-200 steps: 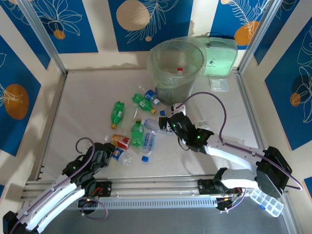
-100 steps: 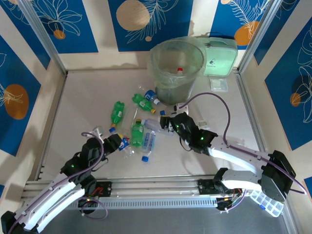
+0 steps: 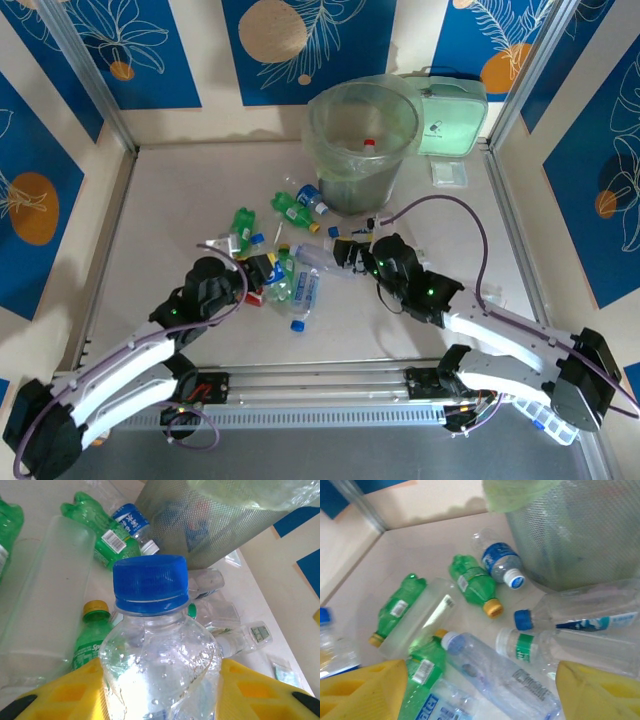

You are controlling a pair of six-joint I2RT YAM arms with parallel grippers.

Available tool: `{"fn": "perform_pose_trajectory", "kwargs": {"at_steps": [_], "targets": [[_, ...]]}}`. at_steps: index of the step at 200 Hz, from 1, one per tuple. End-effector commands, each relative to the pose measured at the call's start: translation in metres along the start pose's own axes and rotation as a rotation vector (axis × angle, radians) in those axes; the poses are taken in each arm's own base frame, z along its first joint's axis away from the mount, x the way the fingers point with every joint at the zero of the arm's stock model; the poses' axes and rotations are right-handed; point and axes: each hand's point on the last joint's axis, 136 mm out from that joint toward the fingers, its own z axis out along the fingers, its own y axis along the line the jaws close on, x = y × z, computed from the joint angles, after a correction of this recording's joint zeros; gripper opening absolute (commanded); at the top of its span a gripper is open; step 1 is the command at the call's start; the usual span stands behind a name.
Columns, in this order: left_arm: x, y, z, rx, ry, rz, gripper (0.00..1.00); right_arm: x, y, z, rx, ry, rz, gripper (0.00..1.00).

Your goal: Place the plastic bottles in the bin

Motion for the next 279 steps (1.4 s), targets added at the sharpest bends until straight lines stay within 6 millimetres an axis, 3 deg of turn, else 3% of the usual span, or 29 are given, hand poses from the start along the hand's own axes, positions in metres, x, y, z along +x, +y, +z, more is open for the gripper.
{"fn": "perform_pose_trajectory", "kwargs": {"at_steps": [1, 24, 48, 95, 129, 172, 232, 253, 279], "targets": [[-0.032, -0.040, 0.007, 0.159, -0.092, 0.029, 0.35, -0.009, 0.032, -0.013, -0.205, -0.042, -0.030, 0.81], [-0.033, -0.060, 0.017, 0.293, -0.075, 0.020, 0.35, -0.009, 0.053, -0.022, -0.334, -0.041, -0.060, 0.85], [-0.032, -0.085, 0.016, 0.460, -0.048, 0.013, 0.35, -0.003, 0.065, -0.017, -0.371, -0.017, -0.086, 0.86], [-0.035, -0.099, 0.001, 0.592, -0.054, 0.001, 0.33, 0.030, 0.112, -0.013, -0.555, 0.077, -0.261, 0.85], [-0.028, -0.107, -0.003, 0.672, -0.030, -0.013, 0.31, 0.037, 0.130, -0.022, -0.718, 0.140, -0.231, 0.89], [-0.019, -0.121, -0.006, 0.806, 0.010, -0.015, 0.26, 0.026, 0.120, -0.020, -0.785, 0.168, -0.066, 0.84], [-0.017, -0.124, -0.009, 0.827, 0.016, 0.000, 0.24, 0.020, 0.113, -0.019, -0.810, 0.185, 0.021, 0.56], [-0.016, -0.124, -0.009, 0.822, 0.017, 0.004, 0.31, 0.019, 0.109, -0.017, -0.799, 0.185, 0.038, 0.46], [-0.016, -0.121, -0.010, 0.799, 0.011, 0.009, 0.55, 0.018, 0.106, -0.016, -0.779, 0.180, 0.041, 0.41]]}}
